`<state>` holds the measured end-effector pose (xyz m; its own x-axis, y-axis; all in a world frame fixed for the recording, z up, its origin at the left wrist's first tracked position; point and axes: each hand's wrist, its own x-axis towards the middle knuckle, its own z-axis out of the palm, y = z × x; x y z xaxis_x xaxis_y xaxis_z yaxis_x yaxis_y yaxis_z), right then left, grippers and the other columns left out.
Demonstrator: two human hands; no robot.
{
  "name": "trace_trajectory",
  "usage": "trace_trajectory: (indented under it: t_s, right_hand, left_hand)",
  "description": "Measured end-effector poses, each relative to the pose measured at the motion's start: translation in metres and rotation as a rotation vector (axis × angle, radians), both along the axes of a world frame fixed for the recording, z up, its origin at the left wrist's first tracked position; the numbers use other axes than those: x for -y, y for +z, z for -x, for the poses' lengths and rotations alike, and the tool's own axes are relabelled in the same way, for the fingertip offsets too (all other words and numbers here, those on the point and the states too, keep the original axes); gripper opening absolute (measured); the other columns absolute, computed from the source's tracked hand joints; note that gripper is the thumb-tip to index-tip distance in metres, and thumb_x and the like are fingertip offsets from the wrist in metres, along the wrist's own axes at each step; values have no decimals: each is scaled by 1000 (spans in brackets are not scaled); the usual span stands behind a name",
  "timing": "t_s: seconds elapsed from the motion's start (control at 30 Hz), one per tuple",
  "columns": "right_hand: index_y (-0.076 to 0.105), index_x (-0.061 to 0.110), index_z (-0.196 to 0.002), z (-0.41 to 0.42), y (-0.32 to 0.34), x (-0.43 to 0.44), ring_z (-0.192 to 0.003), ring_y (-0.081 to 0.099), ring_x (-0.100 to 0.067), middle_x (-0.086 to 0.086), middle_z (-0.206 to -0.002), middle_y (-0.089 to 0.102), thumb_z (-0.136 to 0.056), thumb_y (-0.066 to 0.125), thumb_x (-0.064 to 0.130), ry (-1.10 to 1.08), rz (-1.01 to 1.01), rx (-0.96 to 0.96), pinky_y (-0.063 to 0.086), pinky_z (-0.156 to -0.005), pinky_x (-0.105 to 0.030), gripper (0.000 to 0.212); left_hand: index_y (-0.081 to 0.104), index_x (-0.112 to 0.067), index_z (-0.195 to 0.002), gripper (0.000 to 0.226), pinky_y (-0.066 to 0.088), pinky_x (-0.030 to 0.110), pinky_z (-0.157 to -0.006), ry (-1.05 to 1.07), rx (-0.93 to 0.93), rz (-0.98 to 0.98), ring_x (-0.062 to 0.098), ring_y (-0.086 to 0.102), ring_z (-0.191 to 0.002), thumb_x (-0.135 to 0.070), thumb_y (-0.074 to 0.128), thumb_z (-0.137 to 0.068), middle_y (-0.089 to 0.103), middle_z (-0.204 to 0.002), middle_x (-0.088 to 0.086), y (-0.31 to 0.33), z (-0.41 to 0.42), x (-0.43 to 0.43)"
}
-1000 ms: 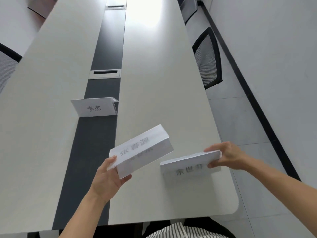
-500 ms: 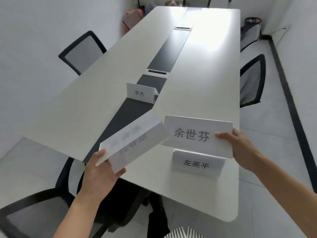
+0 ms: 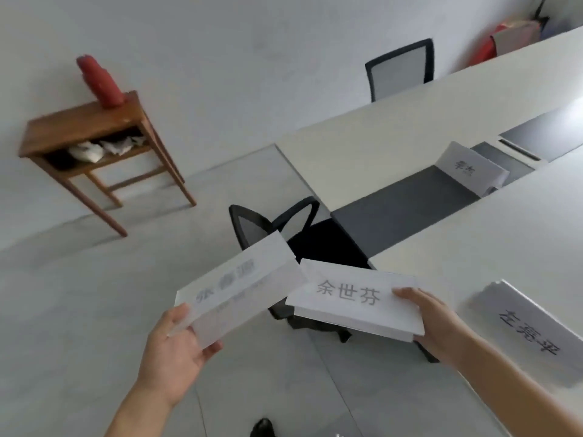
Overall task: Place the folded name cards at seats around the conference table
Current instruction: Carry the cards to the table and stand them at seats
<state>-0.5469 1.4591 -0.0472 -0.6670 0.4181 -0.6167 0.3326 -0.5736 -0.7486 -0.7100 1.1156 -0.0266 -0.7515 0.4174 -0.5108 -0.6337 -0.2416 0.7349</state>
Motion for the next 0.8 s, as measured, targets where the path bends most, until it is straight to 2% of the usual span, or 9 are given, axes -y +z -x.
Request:
trace_trajectory:
  t_s: [0.07, 0.17, 0.23, 0.33, 0.47, 0.53, 0.67, 0.73, 0.8]
  right_hand:
    - [63, 6, -101, 30, -2, 35, -64, 72, -25, -10, -78, 77, -87, 58, 14, 80, -13, 25, 56, -52, -33, 16]
    - [64, 6, -107, 79, -7, 92, -81, 68, -34, -13, -88, 77, -88, 58, 19, 195, -25, 50, 47, -68, -42, 24]
    - [63, 6, -107, 112, -9, 133, -83, 66, -33, -10, -83, 78, -89, 57, 20, 236, -29, 66, 44, -67, -39, 23]
    - [63, 9, -99, 163, -9, 193, -80, 66, -28, -5, -74, 77, -90, 56, 18, 266, -20, 67, 51, -64, -37, 14]
    - [62, 11, -101, 223, -12, 253, -91, 66, -33, -13, -96, 73, -88, 61, 19, 280, 20, 108, 50, -88, -49, 16]
    - [62, 12, -99, 250, -15, 270, -96, 65, -35, -13, -97, 74, -87, 61, 20, 289, 32, 127, 46, -96, -50, 14]
    - [58, 12, -94, 309, -26, 281, -85, 65, -30, -5, -67, 77, -91, 58, 19, 291, 50, 142, 50, -81, -41, 7]
    - [58, 12, -96, 343, -34, 281, -83, 65, -30, -5, -67, 77, -91, 58, 20, 290, 46, 145, 50, -74, -39, 10]
    - [60, 11, -103, 381, -41, 277, -84, 67, -30, -7, -77, 78, -90, 59, 23, 313, 38, 142, 52, -72, -39, 17]
  left_hand:
    - [60, -22, -118, 36, 50, 32, -56, 93, 19, 3, 23, 63, -89, -33, 44, -87, 68, -111, 9, -1, 3, 46]
    - [60, -21, -116, 36, 47, 32, -56, 222, 23, 14, 21, 67, -82, -34, 45, -86, 71, -108, 9, -5, 15, 120]
    - [60, -21, -115, 35, 45, 33, -58, 291, 33, 53, 22, 66, -81, -34, 47, -86, 72, -105, 8, -7, 29, 171]
    - [58, -20, -118, 37, 42, 37, -62, 400, 48, 141, 25, 61, -84, -33, 51, -85, 70, -103, 9, -9, 55, 240]
    - [59, -18, -111, 29, 40, 37, -63, 484, 59, 201, 26, 57, -81, -31, 51, -87, 68, -95, 10, -8, 92, 294]
    - [61, -19, -104, 23, 40, 37, -62, 490, 67, 204, 27, 57, -80, -31, 49, -88, 68, -92, 10, -10, 115, 306]
    - [60, -18, -105, 23, 40, 36, -61, 515, 102, 203, 27, 57, -79, -31, 50, -88, 67, -93, 10, -24, 168, 315]
    - [60, -18, -104, 23, 40, 36, -62, 521, 117, 202, 27, 57, -79, -30, 50, -88, 67, -92, 11, -31, 201, 316]
    - [61, -17, -105, 23, 40, 36, -62, 523, 125, 207, 27, 57, -80, -30, 51, -88, 66, -95, 12, -36, 239, 317]
